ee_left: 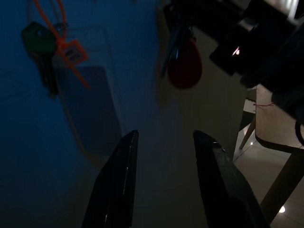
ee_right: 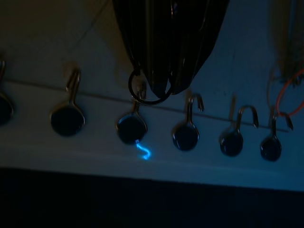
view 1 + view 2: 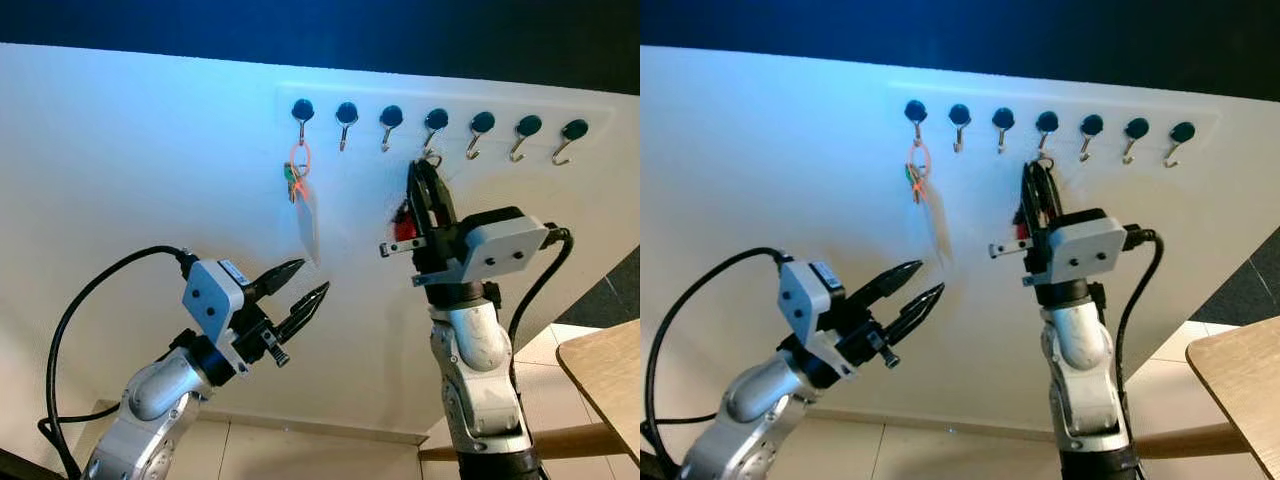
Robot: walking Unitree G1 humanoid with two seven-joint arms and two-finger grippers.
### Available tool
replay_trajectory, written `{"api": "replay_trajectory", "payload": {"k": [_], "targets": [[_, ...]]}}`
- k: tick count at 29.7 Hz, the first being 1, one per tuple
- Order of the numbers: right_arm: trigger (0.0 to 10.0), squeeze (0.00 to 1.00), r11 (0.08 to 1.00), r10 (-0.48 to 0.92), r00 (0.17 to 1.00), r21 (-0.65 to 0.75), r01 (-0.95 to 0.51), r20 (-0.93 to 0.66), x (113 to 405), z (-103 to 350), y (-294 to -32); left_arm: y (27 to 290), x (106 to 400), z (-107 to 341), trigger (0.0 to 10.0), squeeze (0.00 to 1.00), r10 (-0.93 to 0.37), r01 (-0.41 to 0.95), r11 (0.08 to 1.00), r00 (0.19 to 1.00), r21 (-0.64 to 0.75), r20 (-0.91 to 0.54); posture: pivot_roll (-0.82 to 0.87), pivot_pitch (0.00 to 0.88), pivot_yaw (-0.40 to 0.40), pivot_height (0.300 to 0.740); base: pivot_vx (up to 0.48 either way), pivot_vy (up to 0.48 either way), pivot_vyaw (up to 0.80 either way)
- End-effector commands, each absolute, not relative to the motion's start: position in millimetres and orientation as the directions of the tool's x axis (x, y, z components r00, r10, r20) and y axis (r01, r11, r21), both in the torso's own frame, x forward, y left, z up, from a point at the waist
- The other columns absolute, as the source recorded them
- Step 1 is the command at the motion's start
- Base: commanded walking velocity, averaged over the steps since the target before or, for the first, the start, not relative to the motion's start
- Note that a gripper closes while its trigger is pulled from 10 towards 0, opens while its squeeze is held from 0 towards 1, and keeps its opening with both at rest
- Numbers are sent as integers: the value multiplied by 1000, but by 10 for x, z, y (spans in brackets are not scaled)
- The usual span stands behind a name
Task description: Hang keys on a hook
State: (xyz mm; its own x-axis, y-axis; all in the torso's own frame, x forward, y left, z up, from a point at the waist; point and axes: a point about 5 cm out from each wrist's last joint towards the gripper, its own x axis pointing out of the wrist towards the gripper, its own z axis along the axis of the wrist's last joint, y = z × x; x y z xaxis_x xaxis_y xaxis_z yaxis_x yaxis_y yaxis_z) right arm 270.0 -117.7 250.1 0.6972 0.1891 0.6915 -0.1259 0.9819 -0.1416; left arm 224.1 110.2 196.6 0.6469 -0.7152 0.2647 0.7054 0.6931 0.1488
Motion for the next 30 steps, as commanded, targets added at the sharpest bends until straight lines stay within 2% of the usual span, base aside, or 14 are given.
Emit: {"api": "replay_trajectory", "payload": {"k": [1, 10, 20, 30], "targets": [[10000, 0, 980, 197, 675, -152, -125, 711, 2673, 2588, -1167, 1068, 2219, 1980, 10000, 0, -722, 713, 686, 639, 146, 266, 55, 105, -52, 740, 0, 0, 0], [10000, 0, 986, 164, 686, -118, -115, 709, 2703, 2665, -1175, 1040, 2212, 2007, 10000, 0, -732, 724, 674, 628, 148, 265, 57, 104, -53, 740, 0, 0, 0], [10000, 0, 987, 160, 750, -130, -99, 642, 2788, 2634, -1167, 996, 2220, 2079, 10000, 0, -747, 737, 656, 605, 160, 275, 56, 101, -52, 740, 0, 0, 0], [10000, 0, 969, 243, 803, -179, -172, 544, 2846, 2512, -1053, 995, 2221, 2084, 10000, 0, -746, 740, 656, 606, 146, 276, 56, 91, -55, 740, 0, 0, 0]]}}
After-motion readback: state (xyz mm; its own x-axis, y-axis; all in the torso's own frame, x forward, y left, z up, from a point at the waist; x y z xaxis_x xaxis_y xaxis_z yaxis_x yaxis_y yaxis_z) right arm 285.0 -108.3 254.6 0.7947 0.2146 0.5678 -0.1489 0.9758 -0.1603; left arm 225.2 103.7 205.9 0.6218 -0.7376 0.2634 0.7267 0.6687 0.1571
